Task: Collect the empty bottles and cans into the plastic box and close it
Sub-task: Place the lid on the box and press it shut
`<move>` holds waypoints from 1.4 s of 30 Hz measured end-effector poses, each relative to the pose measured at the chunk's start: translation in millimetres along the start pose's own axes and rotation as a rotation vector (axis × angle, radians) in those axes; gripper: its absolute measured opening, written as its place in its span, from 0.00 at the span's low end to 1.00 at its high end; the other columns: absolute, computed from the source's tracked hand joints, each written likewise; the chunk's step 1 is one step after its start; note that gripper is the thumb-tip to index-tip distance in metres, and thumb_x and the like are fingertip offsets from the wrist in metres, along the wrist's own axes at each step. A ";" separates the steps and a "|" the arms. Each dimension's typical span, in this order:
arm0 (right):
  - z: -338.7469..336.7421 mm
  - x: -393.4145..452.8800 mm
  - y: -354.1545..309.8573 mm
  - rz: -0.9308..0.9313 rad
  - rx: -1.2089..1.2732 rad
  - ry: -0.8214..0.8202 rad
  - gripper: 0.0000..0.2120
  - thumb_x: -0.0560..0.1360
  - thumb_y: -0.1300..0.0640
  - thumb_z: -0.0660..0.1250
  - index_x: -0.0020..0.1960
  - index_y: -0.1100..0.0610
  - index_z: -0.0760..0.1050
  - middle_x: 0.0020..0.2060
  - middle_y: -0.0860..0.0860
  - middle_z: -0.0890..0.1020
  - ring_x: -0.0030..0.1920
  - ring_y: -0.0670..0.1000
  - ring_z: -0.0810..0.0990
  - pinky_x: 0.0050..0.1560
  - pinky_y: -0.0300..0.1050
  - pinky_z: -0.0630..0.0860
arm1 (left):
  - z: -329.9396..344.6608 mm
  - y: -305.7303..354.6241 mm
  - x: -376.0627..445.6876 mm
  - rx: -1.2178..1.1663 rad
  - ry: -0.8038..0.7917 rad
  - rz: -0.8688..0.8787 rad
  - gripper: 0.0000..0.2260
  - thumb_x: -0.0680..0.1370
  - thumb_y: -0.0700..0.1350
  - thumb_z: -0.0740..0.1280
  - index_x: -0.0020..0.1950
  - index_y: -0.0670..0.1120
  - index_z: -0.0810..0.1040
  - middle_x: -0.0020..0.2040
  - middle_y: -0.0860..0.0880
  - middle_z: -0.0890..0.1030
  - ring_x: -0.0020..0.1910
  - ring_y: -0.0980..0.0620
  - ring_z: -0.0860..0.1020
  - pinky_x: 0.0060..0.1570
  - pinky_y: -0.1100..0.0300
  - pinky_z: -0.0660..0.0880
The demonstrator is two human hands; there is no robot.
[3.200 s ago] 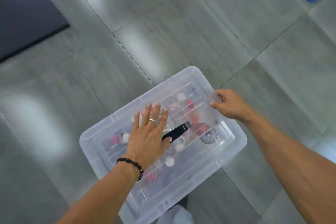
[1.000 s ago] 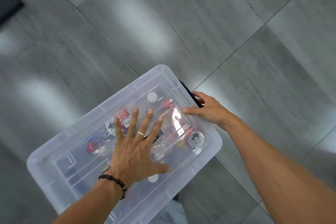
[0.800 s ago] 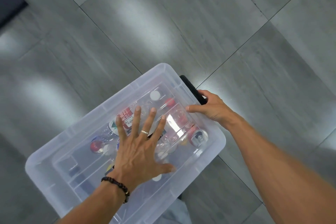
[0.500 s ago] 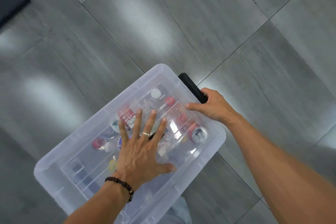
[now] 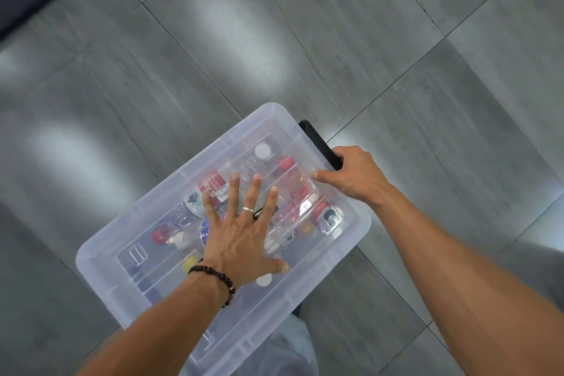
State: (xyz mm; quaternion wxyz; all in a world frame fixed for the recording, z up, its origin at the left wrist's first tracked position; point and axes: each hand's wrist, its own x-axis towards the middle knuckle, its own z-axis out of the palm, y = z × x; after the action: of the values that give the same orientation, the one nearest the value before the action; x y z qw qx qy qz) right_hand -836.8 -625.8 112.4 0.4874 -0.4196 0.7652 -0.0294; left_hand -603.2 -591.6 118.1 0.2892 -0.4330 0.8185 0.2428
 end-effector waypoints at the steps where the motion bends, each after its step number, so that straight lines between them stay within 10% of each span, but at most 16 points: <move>1: -2.0 -1.4 -1.0 -0.008 0.004 0.001 0.16 0.66 0.47 0.76 0.38 0.56 0.74 0.30 0.49 0.73 0.31 0.50 0.71 0.32 0.42 0.66 | 0.4 1.1 0.6 -0.004 -0.001 -0.004 0.55 0.62 0.78 0.58 0.72 0.55 0.27 0.72 0.46 0.25 0.68 0.37 0.23 0.62 0.24 0.34; 11: 21.3 -4.5 -4.9 0.005 -0.204 0.227 0.11 0.72 0.52 0.70 0.41 0.60 0.76 0.30 0.51 0.76 0.33 0.53 0.77 0.30 0.42 0.67 | 8.2 -1.3 3.5 -0.016 0.009 0.006 0.56 0.62 0.78 0.58 0.72 0.55 0.27 0.73 0.46 0.26 0.68 0.38 0.23 0.60 0.26 0.29; 14: 34.9 -22.8 -21.1 -0.110 -0.383 0.303 0.15 0.76 0.52 0.64 0.60 0.58 0.72 0.54 0.56 0.79 0.58 0.59 0.77 0.48 0.49 0.75 | 8.1 -3.4 1.7 -0.026 0.035 0.014 0.56 0.61 0.79 0.58 0.72 0.55 0.26 0.72 0.47 0.25 0.68 0.39 0.23 0.61 0.27 0.30; 17: 70.4 -49.0 -37.2 -0.376 -0.425 0.144 0.30 0.78 0.49 0.61 0.76 0.56 0.57 0.77 0.56 0.54 0.77 0.57 0.50 0.75 0.56 0.55 | 10.6 -5.3 -1.8 -0.047 0.086 0.022 0.57 0.61 0.79 0.56 0.72 0.54 0.26 0.72 0.49 0.25 0.69 0.42 0.23 0.63 0.28 0.29; 22: 88.6 -60.0 -32.8 -0.339 -0.434 -0.113 0.48 0.71 0.39 0.68 0.78 0.49 0.41 0.77 0.50 0.34 0.76 0.53 0.30 0.74 0.55 0.36 | 19.6 -26.5 -24.8 -0.119 0.192 0.031 0.57 0.63 0.80 0.53 0.73 0.46 0.27 0.74 0.46 0.29 0.71 0.49 0.26 0.70 0.44 0.28; 28: 92.4 -70.0 -46.9 -0.248 -0.541 -0.085 0.52 0.70 0.41 0.71 0.78 0.49 0.39 0.77 0.52 0.34 0.76 0.55 0.32 0.74 0.61 0.41 | 58.8 -78.2 -125.0 -0.044 0.243 -0.117 0.51 0.67 0.77 0.48 0.77 0.43 0.47 0.78 0.42 0.45 0.76 0.42 0.43 0.71 0.36 0.40; 36: 175.1 -132.0 -96.0 -0.508 -0.893 -0.201 0.51 0.70 0.37 0.69 0.76 0.42 0.34 0.75 0.52 0.29 0.74 0.63 0.30 0.72 0.72 0.42 | 95.2 -109.2 -155.5 -0.180 0.212 -0.182 0.53 0.63 0.80 0.47 0.77 0.49 0.40 0.78 0.48 0.42 0.76 0.46 0.38 0.70 0.34 0.38; 42: 214.1 -142.3 -105.8 -0.365 -0.936 -0.275 0.59 0.62 0.31 0.72 0.74 0.37 0.31 0.71 0.53 0.23 0.70 0.69 0.25 0.67 0.75 0.42 | 119.4 -126.3 -150.9 -0.298 0.257 -0.101 0.54 0.62 0.82 0.46 0.76 0.50 0.34 0.76 0.51 0.32 0.73 0.50 0.29 0.70 0.37 0.34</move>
State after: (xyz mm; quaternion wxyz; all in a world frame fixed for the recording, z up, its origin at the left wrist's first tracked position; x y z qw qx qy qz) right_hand -582.4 -520.8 151.0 0.3304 -0.7194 0.5395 0.2868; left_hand -395.5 -492.5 117.4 0.1270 -0.5389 0.7809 0.2893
